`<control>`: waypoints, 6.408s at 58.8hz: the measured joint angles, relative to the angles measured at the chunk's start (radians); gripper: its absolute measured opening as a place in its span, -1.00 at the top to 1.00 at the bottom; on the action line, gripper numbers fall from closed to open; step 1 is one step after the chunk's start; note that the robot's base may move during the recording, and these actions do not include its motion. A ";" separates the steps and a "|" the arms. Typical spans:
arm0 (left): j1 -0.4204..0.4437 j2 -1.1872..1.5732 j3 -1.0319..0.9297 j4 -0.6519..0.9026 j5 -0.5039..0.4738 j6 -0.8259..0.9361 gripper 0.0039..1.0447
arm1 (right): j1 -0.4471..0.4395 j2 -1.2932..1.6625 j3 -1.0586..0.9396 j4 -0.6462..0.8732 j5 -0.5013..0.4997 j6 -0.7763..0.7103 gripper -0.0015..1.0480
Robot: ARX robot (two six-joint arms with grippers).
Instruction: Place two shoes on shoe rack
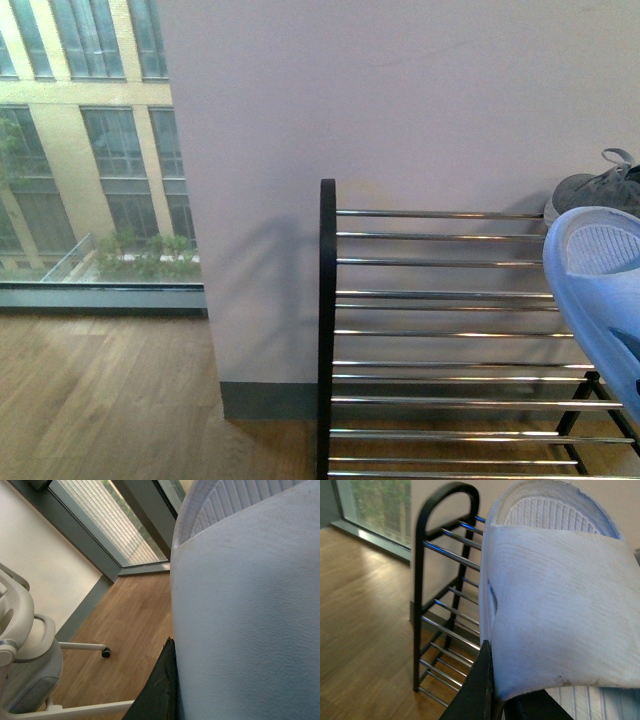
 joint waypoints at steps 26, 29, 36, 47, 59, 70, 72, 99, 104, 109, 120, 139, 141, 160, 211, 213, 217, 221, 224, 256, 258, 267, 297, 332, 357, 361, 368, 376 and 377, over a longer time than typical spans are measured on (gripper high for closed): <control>0.002 0.002 0.000 0.000 -0.006 0.000 0.97 | 0.001 -0.002 0.000 0.000 -0.009 0.002 0.97; 0.002 0.002 0.000 0.000 -0.005 0.000 0.97 | 0.001 -0.002 0.000 0.000 -0.009 0.002 0.97; 0.002 0.002 0.000 0.000 -0.005 0.000 0.97 | 0.001 -0.002 0.000 0.000 -0.009 0.002 0.97; 0.002 0.002 0.000 0.000 -0.006 0.000 0.97 | 0.001 -0.002 0.000 0.000 -0.009 0.005 0.97; 0.002 0.001 0.000 0.000 -0.006 0.000 0.97 | 0.001 0.000 0.000 0.007 -0.009 0.014 0.97; 0.002 0.001 0.000 0.000 -0.006 0.000 0.97 | 0.006 0.008 0.001 0.031 -0.002 0.030 0.97; 0.002 0.001 0.000 0.000 -0.006 0.000 0.97 | 0.033 0.022 0.013 0.029 0.033 0.059 0.97; 0.004 0.001 0.000 0.000 -0.007 0.000 0.97 | 0.237 0.252 0.528 -0.392 0.352 0.352 0.97; 0.004 0.001 0.000 0.000 -0.007 0.000 0.97 | 0.240 0.332 0.630 -0.445 0.412 0.365 0.97; 0.004 0.001 0.000 0.000 -0.007 0.000 0.97 | 0.241 0.418 0.734 -0.492 0.431 0.363 0.97; 0.004 0.001 0.000 0.000 -0.007 0.000 0.97 | 0.228 0.535 0.872 -0.601 0.465 0.393 0.97; 0.004 0.001 0.000 0.000 -0.007 0.000 0.97 | 0.155 0.710 1.075 -0.702 0.540 0.403 0.97; 0.004 0.001 0.000 0.000 -0.008 0.000 0.97 | 0.149 0.729 1.098 -0.721 0.547 0.402 0.97; 0.004 0.001 0.000 0.000 -0.007 0.000 0.97 | 0.135 0.837 1.228 -0.748 0.604 0.324 0.92; 0.004 0.001 0.000 0.000 -0.007 0.000 0.97 | 0.108 0.836 1.218 -0.819 0.608 0.338 -0.82; 0.004 0.001 0.000 0.000 -0.007 0.000 0.97 | 0.108 0.836 1.220 -0.837 0.603 0.357 -0.82; 0.004 0.001 0.000 0.000 -0.008 0.000 0.97 | 0.108 0.828 1.221 -0.859 0.586 0.390 -0.82; 0.004 0.001 0.000 0.000 -0.008 0.000 0.97 | 0.108 0.823 1.221 -0.874 0.568 0.419 -0.82; 0.004 0.001 0.000 0.000 -0.008 0.000 0.97 | 0.109 0.821 1.221 -0.876 0.568 0.430 -0.82; 0.004 0.001 0.000 0.000 -0.007 0.000 0.97 | 0.107 0.705 1.148 -0.972 0.470 0.516 -0.82; 0.004 0.001 0.000 0.000 -0.008 0.000 0.97 | 0.103 0.680 1.127 -0.980 0.446 0.528 -0.82; 0.004 0.001 0.000 0.000 -0.007 0.000 0.97 | 0.075 0.541 1.016 -0.935 0.392 0.525 -0.82; 0.004 0.001 0.000 0.000 -0.005 0.000 0.97 | -0.058 0.112 0.420 -0.190 0.137 0.314 -0.11; 0.005 0.001 0.000 0.000 -0.006 0.001 0.97 | 0.047 -0.343 0.089 -0.334 0.239 0.301 0.97; 0.005 0.001 0.000 0.000 -0.007 0.001 0.97 | 0.048 -0.661 0.009 -0.573 0.241 0.300 0.97; 0.005 0.001 0.000 0.000 -0.007 0.000 0.97 | 0.048 -0.708 0.003 -0.615 0.241 0.300 0.97; 0.005 0.002 0.000 0.000 -0.007 0.000 0.97 | 0.048 -0.792 0.002 -0.686 0.242 0.300 0.97; 0.005 0.001 0.000 0.000 -0.007 0.001 0.97 | 0.048 -0.892 0.002 -0.775 0.242 0.300 0.97; 0.005 0.001 0.000 0.000 -0.007 0.001 0.97 | 0.048 -0.898 0.002 -0.781 0.242 0.300 0.97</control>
